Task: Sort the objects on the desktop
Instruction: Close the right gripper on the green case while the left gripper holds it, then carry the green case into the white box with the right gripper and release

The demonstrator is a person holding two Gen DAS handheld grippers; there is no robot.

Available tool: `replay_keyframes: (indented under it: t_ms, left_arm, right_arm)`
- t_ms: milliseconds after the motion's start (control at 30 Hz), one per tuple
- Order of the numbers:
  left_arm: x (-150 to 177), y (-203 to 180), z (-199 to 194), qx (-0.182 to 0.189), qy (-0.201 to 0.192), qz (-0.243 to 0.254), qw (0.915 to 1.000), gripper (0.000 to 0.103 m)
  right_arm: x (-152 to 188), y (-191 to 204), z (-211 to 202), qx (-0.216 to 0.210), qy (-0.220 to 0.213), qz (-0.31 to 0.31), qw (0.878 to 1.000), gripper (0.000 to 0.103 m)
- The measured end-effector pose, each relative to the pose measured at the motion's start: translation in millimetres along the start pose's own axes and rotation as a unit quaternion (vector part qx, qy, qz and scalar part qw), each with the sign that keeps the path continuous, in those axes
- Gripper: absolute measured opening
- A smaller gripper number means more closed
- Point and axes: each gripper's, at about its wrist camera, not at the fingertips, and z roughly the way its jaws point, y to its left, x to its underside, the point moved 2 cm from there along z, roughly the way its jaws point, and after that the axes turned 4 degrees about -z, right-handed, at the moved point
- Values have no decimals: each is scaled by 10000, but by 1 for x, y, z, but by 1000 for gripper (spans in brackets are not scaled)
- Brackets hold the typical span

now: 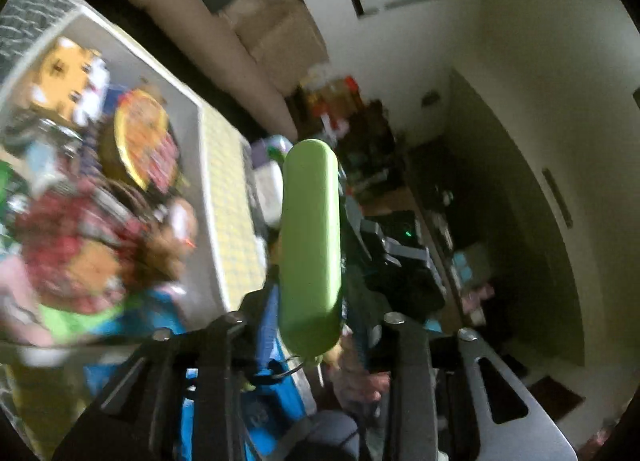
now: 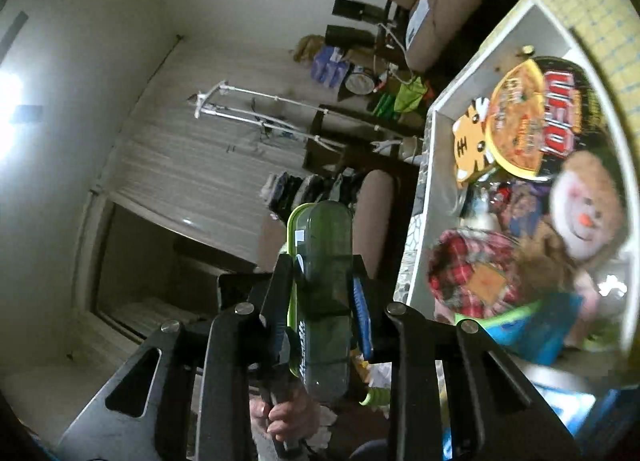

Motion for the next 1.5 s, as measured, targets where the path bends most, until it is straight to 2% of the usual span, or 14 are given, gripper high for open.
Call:
replay_keyframes:
  t_ms: [100, 233, 300, 400, 567, 767, 867, 967, 1133, 1267, 1367, 1400, 1467, 1500]
  left_arm:
    - [-11, 20, -16, -244, -499, -47, 9984, 46]
    - [-24, 47, -36, -323, -917, -176, 9951, 47]
    - [-27, 59, -50, -571, -1130, -113, 9919, 52]
    - [-33, 76, -61, -824, -1216, -122, 9891, 52]
    - [-48, 77, -73, -1301, -1433, 39, 9811, 52]
    - [-54, 114, -72, -1533, -1419, -418, 9770, 52]
    - [-54, 116, -67, -1644, -1364, -387, 9762, 52]
    - [-51, 112, -65, -1810, -1329, -234, 9742, 52]
    - [-46, 110, -56, -2262, -1154, -4, 9672, 52]
    - [-38, 106, -50, -2503, -1001, 137, 9629, 52]
    - [-32, 105, -49, -2729, -953, 218, 9571, 56]
    - [-30, 104, -49, -2798, -951, 232, 9551, 61]
    - [-25, 101, -50, -2987, -971, 304, 9489, 68]
    - [-22, 98, -50, -3079, -982, 368, 9456, 74]
  right_arm:
    - [-8, 1, 37, 245, 94, -95, 9996, 22]
    - [-19, -15, 71, 491, 118, 25, 9987, 22]
    - [-26, -27, 84, 599, 66, 143, 9981, 22]
    - [-37, -42, 108, 671, 4, 300, 9973, 22]
    - [-55, -65, 146, 915, 3, 338, 9952, 22]
    - [-63, -105, 174, 1509, -2, 456, 9875, 22]
    - [-61, -124, 177, 1909, 47, 496, 9803, 22]
    - [-57, -136, 184, 2325, 305, 449, 9711, 22]
    - [-52, -127, 191, 3216, 765, -101, 9437, 26]
    - [-46, -103, 187, 3850, 1102, -708, 9136, 48]
    - [-40, -78, 177, 4095, 1257, -1126, 8966, 52]
    - [-38, -70, 169, 4124, 1275, -1199, 8940, 52]
    - [-34, -56, 152, 4001, 1216, -1219, 9002, 53]
    - [-33, -49, 143, 3924, 1179, -1230, 9039, 59]
